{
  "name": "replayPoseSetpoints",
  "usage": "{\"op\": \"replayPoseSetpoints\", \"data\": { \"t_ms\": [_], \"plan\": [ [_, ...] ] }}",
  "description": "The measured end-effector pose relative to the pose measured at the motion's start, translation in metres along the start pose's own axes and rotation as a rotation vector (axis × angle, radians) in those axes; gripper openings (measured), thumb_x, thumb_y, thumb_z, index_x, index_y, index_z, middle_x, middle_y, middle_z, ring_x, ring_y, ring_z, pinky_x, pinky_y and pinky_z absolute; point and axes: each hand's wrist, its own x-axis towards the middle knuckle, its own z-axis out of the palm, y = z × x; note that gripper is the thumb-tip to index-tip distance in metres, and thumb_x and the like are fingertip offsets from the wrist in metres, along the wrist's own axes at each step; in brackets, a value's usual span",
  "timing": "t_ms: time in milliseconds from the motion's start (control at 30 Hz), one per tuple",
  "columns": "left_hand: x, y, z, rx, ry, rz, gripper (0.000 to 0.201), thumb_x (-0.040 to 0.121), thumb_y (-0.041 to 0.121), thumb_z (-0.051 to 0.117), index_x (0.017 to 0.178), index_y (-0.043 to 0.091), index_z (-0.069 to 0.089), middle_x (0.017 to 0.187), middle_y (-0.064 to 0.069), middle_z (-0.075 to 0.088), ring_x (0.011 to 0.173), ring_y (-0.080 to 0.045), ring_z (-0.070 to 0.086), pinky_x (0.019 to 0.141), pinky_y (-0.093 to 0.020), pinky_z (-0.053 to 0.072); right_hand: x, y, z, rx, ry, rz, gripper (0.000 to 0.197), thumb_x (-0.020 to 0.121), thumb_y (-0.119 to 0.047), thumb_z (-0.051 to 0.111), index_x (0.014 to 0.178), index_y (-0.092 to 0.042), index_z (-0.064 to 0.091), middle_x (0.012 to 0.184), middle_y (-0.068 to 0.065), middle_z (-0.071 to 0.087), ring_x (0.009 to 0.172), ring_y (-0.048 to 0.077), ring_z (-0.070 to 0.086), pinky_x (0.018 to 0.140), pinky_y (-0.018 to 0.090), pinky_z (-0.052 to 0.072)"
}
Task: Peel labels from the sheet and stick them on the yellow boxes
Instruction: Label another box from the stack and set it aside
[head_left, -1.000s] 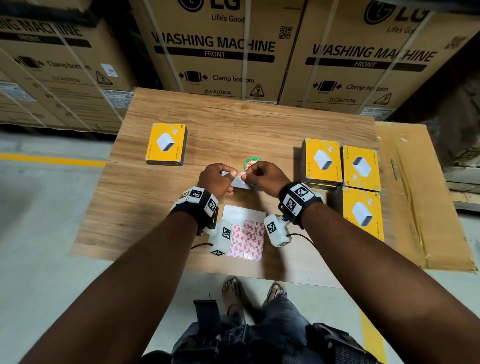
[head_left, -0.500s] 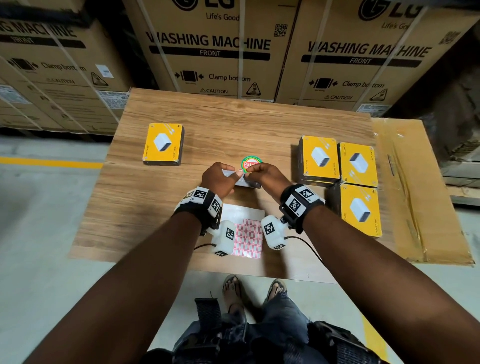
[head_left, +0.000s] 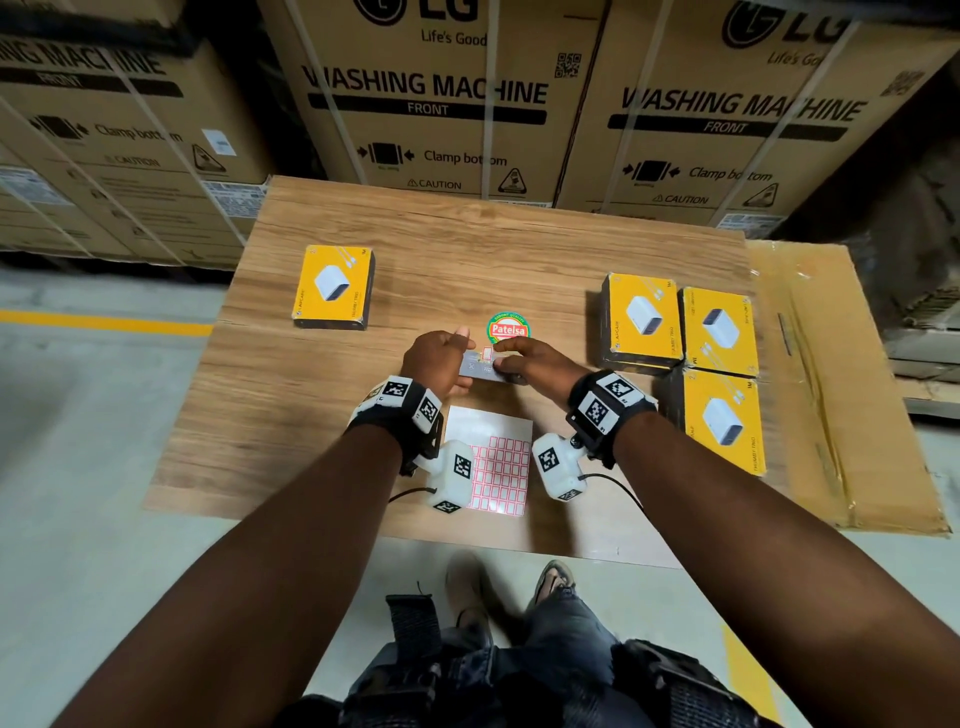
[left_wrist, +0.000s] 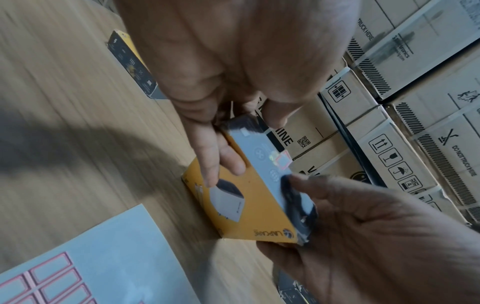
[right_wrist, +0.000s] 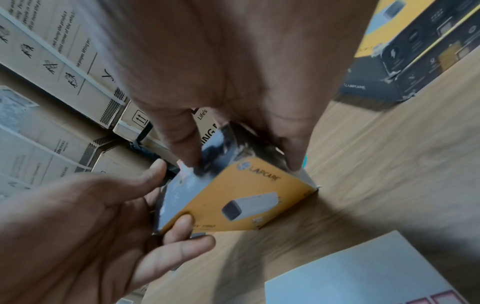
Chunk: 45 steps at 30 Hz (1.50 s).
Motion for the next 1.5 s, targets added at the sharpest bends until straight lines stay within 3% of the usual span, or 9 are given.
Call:
{"op": "replayPoseSetpoints", "data": {
  "t_ms": [233,367,500,733,967,1100,1233,1300,1500],
  "plan": [
    [-0.004,-0.004,0.005,-0.009,0.035,0.024,0.024,0.097,0.022,0.049,0.088,0.018,0.071,0.088,-0.015,0.069,0.067,-0.032,0.07,0.066,-0.038,0.061,-0.011,0.002,0.006,-0.087,0.14,0.159,0.095,0.068,-0.061,0.074,0.143,-0.021,0.031,0.128,0.0,0.055,0.116,0.02,0.055,0.099,0.041,0.048],
    [-0.007,-0.004,0.006,-0.007,0.096,0.113,0.028,0.096,0.016,0.045,0.096,0.018,0.073,0.099,-0.013,0.071,0.069,-0.032,0.072,0.068,-0.04,0.062,-0.015,-0.004,0.007,0.24,0.094,0.206,0.071,0.079,-0.033,0.078,0.132,-0.009,0.037,0.091,0.004,0.059,0.079,0.016,0.058,0.068,0.03,0.049],
    [-0.01,0.0,0.008,-0.008,0.139,0.236,0.028,0.096,0.014,0.047,0.105,0.015,0.073,0.124,-0.002,0.065,0.08,-0.031,0.071,0.068,-0.036,0.061,-0.018,-0.018,0.011,0.383,0.132,0.151,0.086,0.067,-0.029,0.084,0.135,-0.006,0.038,0.109,0.017,0.064,0.087,0.027,0.066,0.08,0.046,0.057],
    [-0.011,-0.001,0.008,0.079,0.238,0.464,0.035,0.084,0.026,0.048,0.103,0.016,0.077,0.137,-0.004,0.058,0.118,-0.02,0.06,0.09,-0.047,0.055,-0.027,-0.033,0.013,0.486,0.135,0.124,0.005,0.091,-0.012,0.062,0.094,-0.009,0.059,0.082,0.007,0.062,0.07,0.021,0.062,0.07,0.033,0.055],
    [-0.018,0.001,0.003,0.171,0.219,0.591,0.025,0.095,0.012,0.055,0.11,0.011,0.075,0.143,-0.006,0.052,0.127,-0.012,0.051,0.101,-0.022,0.046,-0.031,-0.041,0.014,0.52,0.223,0.135,0.012,0.092,-0.011,0.053,0.081,-0.012,0.058,0.082,0.01,0.059,0.064,0.022,0.059,0.058,0.03,0.055],
    [-0.02,0.004,0.0,0.127,0.228,0.602,0.022,0.095,0.015,0.06,0.11,0.006,0.074,0.142,-0.005,0.053,0.122,-0.004,0.049,0.084,0.004,0.036,-0.033,-0.038,0.014,0.558,0.233,0.118,0.009,0.097,-0.018,0.05,0.094,-0.013,0.056,0.088,0.012,0.061,0.071,0.024,0.061,0.062,0.033,0.054],
    [-0.018,0.003,-0.002,0.039,0.2,0.584,0.022,0.095,0.016,0.059,0.109,0.007,0.075,0.142,-0.003,0.054,0.121,0.0,0.05,0.093,-0.005,0.042,-0.038,-0.042,0.021,0.496,0.218,0.068,0.06,0.078,-0.036,0.076,0.124,-0.004,0.055,0.095,0.011,0.065,0.072,0.021,0.064,0.063,0.032,0.056],
    [-0.017,0.002,-0.001,0.004,0.179,0.584,0.023,0.095,0.018,0.058,0.107,0.01,0.076,0.143,-0.002,0.053,0.125,-0.004,0.051,0.099,-0.024,0.049,-0.038,-0.044,0.024,0.458,0.258,0.054,0.084,0.063,-0.032,0.084,0.131,0.001,0.047,0.095,0.012,0.066,0.068,0.02,0.065,0.062,0.032,0.056],
    [-0.02,0.007,0.001,-0.034,0.189,0.566,0.021,0.091,0.025,0.064,0.099,0.01,0.078,0.144,-0.001,0.053,0.124,-0.004,0.052,0.099,-0.034,0.05,-0.041,-0.045,0.016,0.54,0.296,0.039,0.019,0.097,-0.02,0.052,0.112,-0.008,0.053,0.089,0.014,0.063,0.075,0.027,0.063,0.072,0.039,0.057]
  ]
}}
